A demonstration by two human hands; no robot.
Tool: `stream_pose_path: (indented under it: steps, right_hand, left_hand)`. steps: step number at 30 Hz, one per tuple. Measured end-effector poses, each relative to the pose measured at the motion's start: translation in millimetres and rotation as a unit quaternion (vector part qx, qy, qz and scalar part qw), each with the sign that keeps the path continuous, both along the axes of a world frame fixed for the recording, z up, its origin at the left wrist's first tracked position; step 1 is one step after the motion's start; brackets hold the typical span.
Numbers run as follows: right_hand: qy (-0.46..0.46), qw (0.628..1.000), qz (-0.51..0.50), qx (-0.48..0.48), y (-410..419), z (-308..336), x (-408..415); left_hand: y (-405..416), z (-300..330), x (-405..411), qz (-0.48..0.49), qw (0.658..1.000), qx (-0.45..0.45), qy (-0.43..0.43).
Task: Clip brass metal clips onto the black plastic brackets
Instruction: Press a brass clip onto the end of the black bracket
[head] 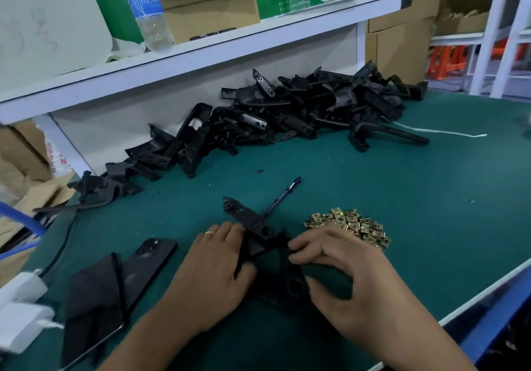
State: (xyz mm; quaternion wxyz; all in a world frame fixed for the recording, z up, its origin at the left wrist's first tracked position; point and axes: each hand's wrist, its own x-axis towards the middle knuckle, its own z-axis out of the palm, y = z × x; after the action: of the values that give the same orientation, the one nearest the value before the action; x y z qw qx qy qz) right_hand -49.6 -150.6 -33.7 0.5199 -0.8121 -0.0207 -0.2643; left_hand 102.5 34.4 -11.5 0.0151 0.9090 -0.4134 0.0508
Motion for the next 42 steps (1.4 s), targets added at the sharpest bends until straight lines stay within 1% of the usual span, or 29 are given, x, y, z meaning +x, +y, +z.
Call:
stream_pose_path:
  steps: [3,7,9,11,12,14,16,18,20,21,23,26,28,29,30,31,32,33,34,36,37,39,40,41,42]
  right_hand:
    - [0.008,1.000,0.018,0.001,-1,2,-1]
    - [0.048,0.997,0.065,0.001,-4,8,-5]
    - [0.057,0.994,0.094,0.018,-4,11,-8]
    - [0.055,0.991,0.116,0.045,-3,13,-9]
    - [0.048,0.992,0.106,0.053,-2,13,-9]
    - [0.050,0.997,0.045,0.038,0,10,-5]
    - [0.104,0.995,0.004,-0.003,6,9,-1]
    - [0.153,0.987,0.025,-0.046,14,9,4]
    - [0.178,0.982,0.048,-0.041,19,11,6]
    - [0.184,0.981,0.045,-0.025,21,11,7]
    - [0.187,0.981,0.039,0.021,26,11,10]
    - [0.170,0.979,0.060,0.100,42,8,16]
    - [0.165,0.978,0.077,0.102,50,6,18]
    - [0.165,0.978,0.082,0.098,52,6,19]
    - [0.165,0.978,0.087,0.093,52,5,18]
    - [0.166,0.978,0.097,0.086,51,4,18]
    - [0.170,0.976,0.114,0.076,51,4,19]
    - [0.177,0.973,0.135,0.057,51,5,19]
    - [0.187,0.969,0.159,0.030,51,6,18]
    - [0.191,0.962,0.197,-0.003,52,7,16]
    - [0.184,0.961,0.208,-0.003,51,10,14]
    - [0.163,0.966,0.199,0.017,43,13,8]
    - [0.149,0.974,0.171,0.027,37,13,5]
    - [0.126,0.984,0.120,0.027,28,11,3]
    - [0.096,0.994,0.047,0.011,17,8,1]
  left_hand:
    - [2,-16,3,0.031,0.998,-0.045,-0.025]
    - [3,-27,6,0.032,0.993,-0.113,-0.020]
    - [4,-30,8,0.053,0.993,-0.108,0.001]
    - [5,-28,10,0.068,0.995,-0.070,-0.015]
    - [5,-26,10,0.070,0.995,-0.054,-0.037]
    - [5,-23,9,0.075,0.995,-0.047,-0.053]
    - [4,-22,8,0.081,0.994,-0.059,-0.043]
    - [4,-24,6,0.091,0.993,-0.072,-0.019]
    - [4,-27,5,0.104,0.989,-0.103,0.004]
    - [3,-27,4,0.114,0.985,-0.129,0.016]
    - [2,-25,4,0.128,0.967,-0.215,0.044]
    - [-1,-20,3,0.107,0.937,-0.324,0.076]
    - [-3,-17,2,0.093,0.910,-0.370,0.161]
    - [-2,-14,2,0.091,0.898,-0.376,0.211]
    - [-1,-11,4,0.083,0.889,-0.372,0.254]
    - [1,-9,6,0.065,0.888,-0.358,0.282]
    - [3,-6,8,0.041,0.893,-0.336,0.297]
    - [5,-2,9,0.020,0.906,-0.300,0.297]
    - [7,3,11,0.001,0.928,-0.249,0.278]
    - [8,10,12,-0.038,0.977,-0.114,0.177]
    - [8,12,13,-0.047,0.990,-0.059,0.123]
    - [6,13,12,-0.052,0.998,0.013,0.044]
    - [4,13,10,-0.055,0.998,0.039,0.011]
    - [3,11,8,-0.053,0.997,0.058,-0.016]
    - [2,9,7,-0.047,0.996,0.069,-0.032]
